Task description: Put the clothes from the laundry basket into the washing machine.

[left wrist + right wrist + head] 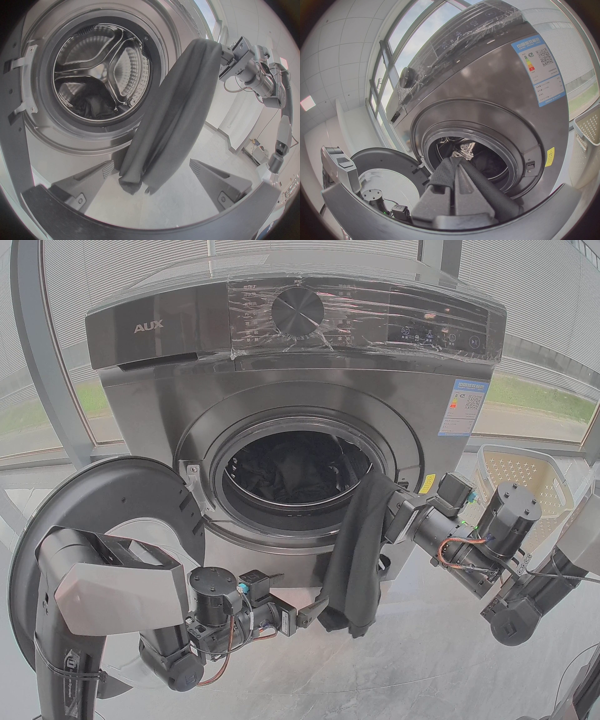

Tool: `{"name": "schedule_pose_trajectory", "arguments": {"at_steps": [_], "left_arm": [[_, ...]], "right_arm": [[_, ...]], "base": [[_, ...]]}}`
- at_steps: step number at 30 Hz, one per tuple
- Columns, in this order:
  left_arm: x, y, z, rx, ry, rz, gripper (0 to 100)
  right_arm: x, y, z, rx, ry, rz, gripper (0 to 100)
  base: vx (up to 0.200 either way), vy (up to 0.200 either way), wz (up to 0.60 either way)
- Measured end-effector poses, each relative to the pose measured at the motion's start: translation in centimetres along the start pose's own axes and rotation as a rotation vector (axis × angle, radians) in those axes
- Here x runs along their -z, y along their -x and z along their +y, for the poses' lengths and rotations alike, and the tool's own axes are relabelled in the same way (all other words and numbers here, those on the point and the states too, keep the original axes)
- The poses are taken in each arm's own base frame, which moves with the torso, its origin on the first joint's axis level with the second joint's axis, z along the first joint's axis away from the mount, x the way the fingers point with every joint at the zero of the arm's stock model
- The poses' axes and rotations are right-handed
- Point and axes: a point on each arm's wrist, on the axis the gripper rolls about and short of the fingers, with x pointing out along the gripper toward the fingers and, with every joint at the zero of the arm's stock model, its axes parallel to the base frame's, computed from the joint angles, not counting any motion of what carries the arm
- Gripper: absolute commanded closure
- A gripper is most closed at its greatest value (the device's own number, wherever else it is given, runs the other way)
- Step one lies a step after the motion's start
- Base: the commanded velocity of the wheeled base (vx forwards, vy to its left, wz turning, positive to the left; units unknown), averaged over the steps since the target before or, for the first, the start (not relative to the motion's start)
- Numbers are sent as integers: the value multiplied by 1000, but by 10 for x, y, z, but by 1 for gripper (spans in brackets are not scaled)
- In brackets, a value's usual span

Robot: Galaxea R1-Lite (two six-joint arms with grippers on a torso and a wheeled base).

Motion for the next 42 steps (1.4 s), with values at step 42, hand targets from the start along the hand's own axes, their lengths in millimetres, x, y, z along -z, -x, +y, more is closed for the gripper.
{"name": "schedule_pose_trajectory", "arguments": {"at_steps": [42], "left_arm": [[-75,-18,-23,98,-71,-280,0]], "right_arm": [[41,-6,23,-71,26,124,100]], "base": [[0,0,0]]}}
